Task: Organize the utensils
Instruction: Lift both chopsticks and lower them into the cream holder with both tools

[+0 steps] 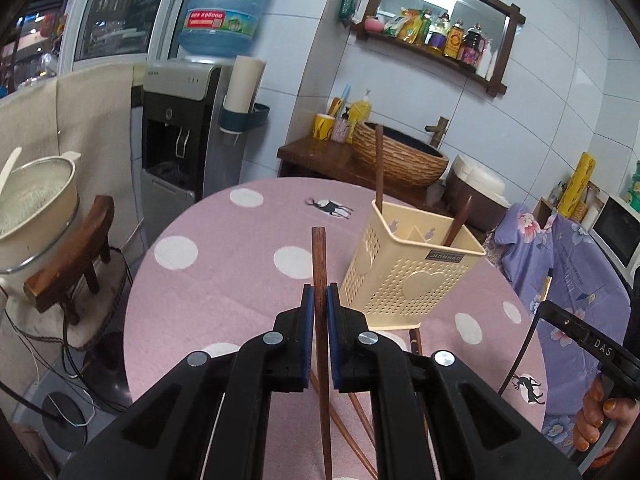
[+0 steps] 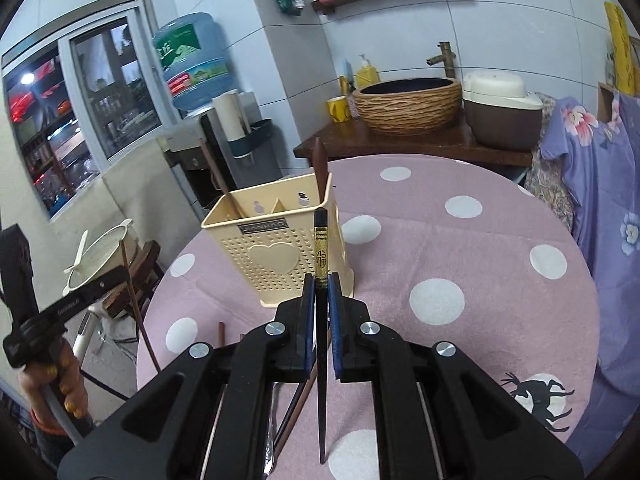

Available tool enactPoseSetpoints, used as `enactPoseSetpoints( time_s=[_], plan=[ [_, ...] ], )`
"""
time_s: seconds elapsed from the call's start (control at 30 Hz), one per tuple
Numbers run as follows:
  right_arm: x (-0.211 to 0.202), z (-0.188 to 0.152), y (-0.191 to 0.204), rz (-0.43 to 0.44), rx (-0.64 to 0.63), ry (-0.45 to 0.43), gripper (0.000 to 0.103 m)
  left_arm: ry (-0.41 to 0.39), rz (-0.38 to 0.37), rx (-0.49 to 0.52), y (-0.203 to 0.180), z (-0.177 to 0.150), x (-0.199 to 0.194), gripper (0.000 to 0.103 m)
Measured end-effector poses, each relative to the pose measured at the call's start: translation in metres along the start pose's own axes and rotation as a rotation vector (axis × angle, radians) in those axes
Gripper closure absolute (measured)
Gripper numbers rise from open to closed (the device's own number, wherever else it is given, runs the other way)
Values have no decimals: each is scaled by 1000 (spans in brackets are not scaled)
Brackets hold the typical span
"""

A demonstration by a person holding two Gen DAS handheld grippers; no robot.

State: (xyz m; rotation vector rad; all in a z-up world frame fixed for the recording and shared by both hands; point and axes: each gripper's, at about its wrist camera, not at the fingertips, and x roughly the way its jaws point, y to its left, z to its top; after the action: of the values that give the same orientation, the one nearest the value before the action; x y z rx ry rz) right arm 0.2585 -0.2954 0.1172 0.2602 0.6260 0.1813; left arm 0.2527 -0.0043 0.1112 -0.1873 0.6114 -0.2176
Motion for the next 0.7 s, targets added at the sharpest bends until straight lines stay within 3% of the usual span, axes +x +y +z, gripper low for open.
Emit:
enactPoseSetpoints(
  time_s=[0.33,0.7],
  plan=[
    [-17,4,6,42,-29,-2,96,11,-72,-30,10,6,-14,96],
    [-19,14,13,57,-49,-8,96,-36,-70,-5,6,19,-27,96]
  ],
)
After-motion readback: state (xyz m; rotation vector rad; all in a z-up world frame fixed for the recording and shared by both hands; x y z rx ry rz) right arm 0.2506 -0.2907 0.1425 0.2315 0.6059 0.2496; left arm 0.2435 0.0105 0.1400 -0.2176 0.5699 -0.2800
